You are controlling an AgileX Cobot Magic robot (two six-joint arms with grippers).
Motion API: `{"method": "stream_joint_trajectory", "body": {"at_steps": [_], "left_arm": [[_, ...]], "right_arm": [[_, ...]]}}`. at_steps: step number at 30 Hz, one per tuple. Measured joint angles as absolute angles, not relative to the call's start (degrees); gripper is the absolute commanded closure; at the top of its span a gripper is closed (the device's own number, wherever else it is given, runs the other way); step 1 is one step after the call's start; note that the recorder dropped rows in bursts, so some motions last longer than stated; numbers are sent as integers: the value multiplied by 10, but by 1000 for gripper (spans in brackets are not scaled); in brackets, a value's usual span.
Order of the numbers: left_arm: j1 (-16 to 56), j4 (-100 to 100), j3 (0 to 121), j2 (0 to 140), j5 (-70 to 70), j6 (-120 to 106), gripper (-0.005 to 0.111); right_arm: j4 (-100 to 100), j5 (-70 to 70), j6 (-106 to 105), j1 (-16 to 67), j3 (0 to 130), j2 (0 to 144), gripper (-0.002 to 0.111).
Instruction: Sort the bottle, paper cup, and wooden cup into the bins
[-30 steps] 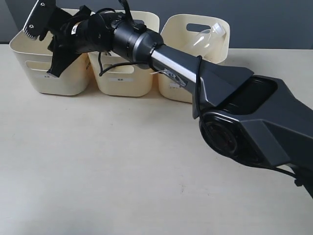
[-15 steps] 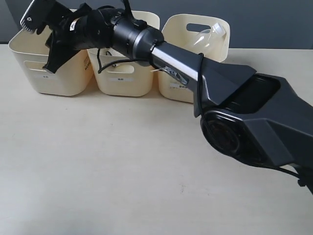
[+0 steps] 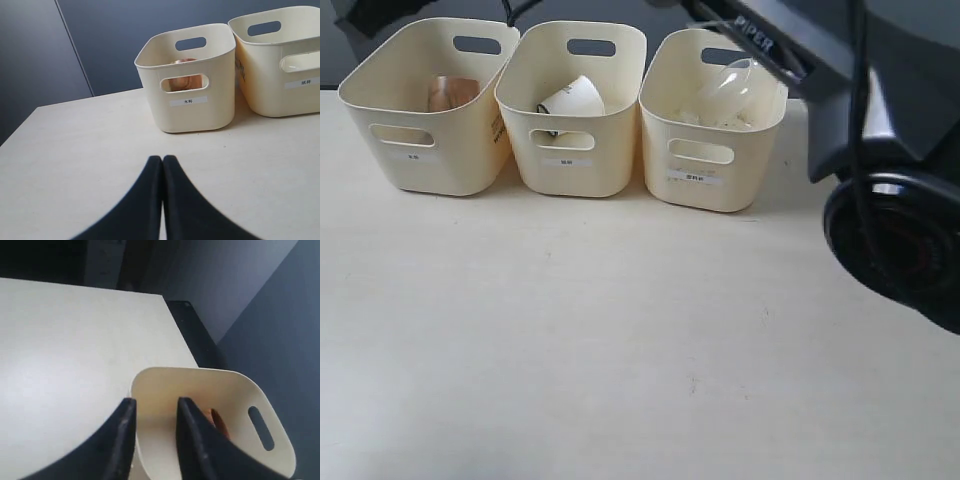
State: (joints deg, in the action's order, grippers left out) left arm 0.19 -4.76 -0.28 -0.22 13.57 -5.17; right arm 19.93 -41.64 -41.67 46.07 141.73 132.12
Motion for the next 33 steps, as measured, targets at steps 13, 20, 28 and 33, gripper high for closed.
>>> {"method": "stream_joint_trajectory", "body": {"at_steps": [13,20,28,33], "left_arm": [[2,-48,-3,-2,136,-52,107],[2,-48,-3,-2,136,-52,107],[2,-48,-3,-2,136,-52,107],[2,-48,-3,-2,136,-52,107]], "right_arm": [[405,-534,-386,462,1417,1247,80],[479,-537,-386,463,1417,1247,80],[479,-537,-386,463,1417,1247,80],[479,-537,-385,463,1417,1247,80]]}}
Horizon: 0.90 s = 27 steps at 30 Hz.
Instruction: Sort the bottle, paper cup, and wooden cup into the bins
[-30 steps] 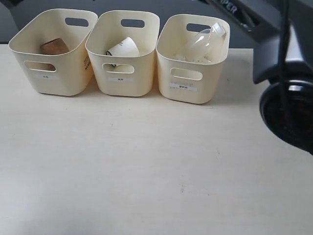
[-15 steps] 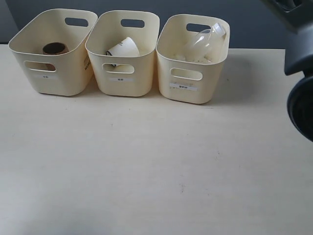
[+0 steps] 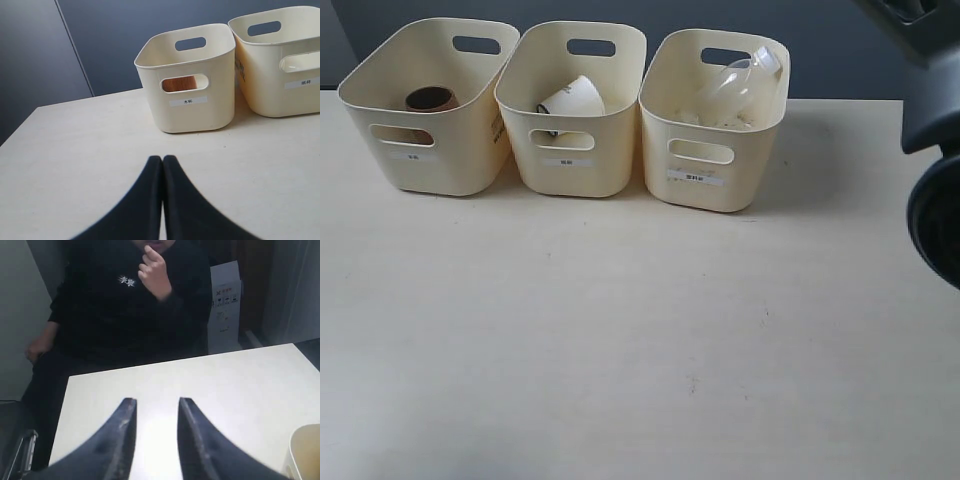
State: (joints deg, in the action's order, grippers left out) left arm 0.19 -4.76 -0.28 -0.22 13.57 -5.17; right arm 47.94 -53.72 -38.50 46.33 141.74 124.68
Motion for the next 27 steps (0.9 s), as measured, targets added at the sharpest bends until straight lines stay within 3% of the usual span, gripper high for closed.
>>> {"method": "stream_joint_trajectory", "body": {"at_steps": [13,22,27], "left_arm": [[2,-48,-3,-2,136,-52,107],[2,-48,-3,-2,136,-52,107],[2,-48,-3,-2,136,-52,107]], "right_arm": [[461,-537,-385,491,1417,1247,80],[59,-552,-104,553,1400,1245,80],[0,-466,-58,555,1289,1220,80]]}}
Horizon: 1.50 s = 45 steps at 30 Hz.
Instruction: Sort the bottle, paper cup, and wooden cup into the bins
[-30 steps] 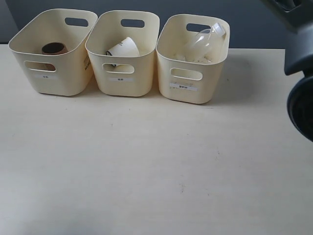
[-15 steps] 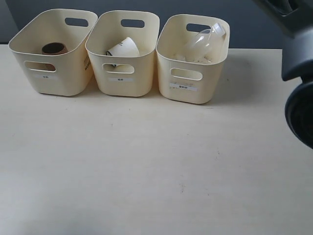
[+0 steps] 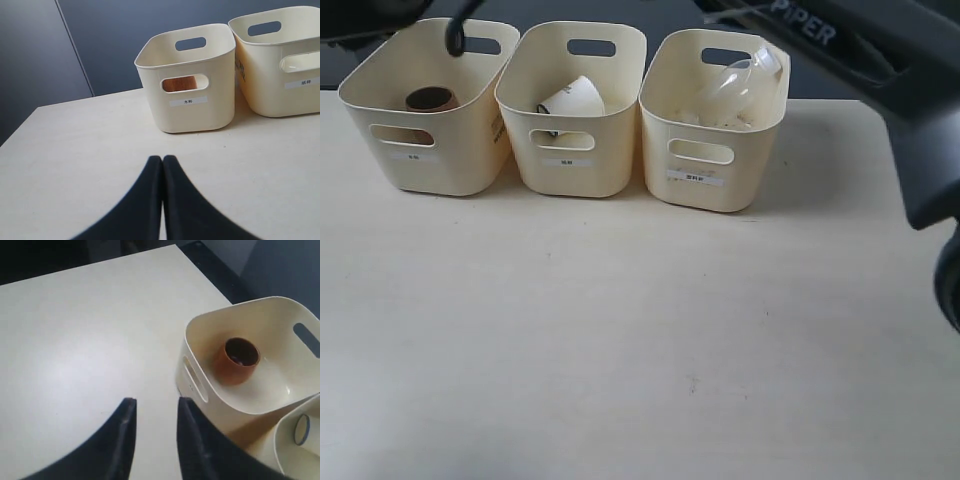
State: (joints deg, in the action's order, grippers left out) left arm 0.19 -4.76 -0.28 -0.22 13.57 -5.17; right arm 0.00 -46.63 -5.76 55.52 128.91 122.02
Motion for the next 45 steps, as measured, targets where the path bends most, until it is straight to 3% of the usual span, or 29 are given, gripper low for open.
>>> {"method": "stream_joint_trajectory", "body": {"at_steps": [18,32,36,45], "left_arm": [[2,-48,-3,-2,136,-52,107],[2,-48,-3,-2,136,-52,107],[2,-48,-3,-2,136,-52,107],[2,-48,-3,-2,136,-52,107]], "right_arm": [[17,-143,-36,434,770,984,80],[46,67,-28,148,189,477,80],[46,80,-28,93,100,324,80],[46,57,-28,41,5,130,80]]}}
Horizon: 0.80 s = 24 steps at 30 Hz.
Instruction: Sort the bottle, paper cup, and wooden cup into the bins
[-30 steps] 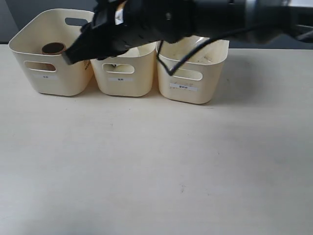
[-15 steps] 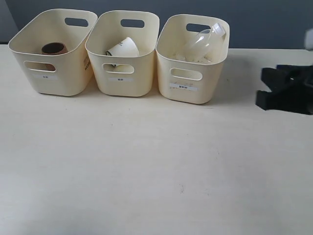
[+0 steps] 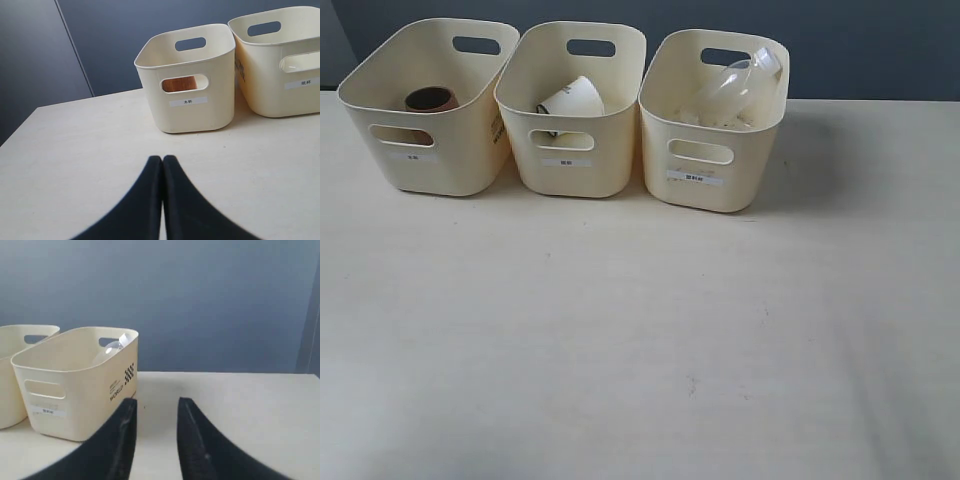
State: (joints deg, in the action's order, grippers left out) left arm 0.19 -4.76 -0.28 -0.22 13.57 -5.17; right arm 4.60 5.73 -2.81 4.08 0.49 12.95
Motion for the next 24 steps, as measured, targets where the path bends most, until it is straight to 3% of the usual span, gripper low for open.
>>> {"method": "stream_joint_trajectory", "body": {"at_steps": [6,24], "left_arm": [[2,-48,-3,-2,136,-52,107],[2,-48,-3,-2,136,-52,107]], "right_arm": [[46,-44,-28,10,3,7,80],[46,-83,-28,2,1,4,80]]}}
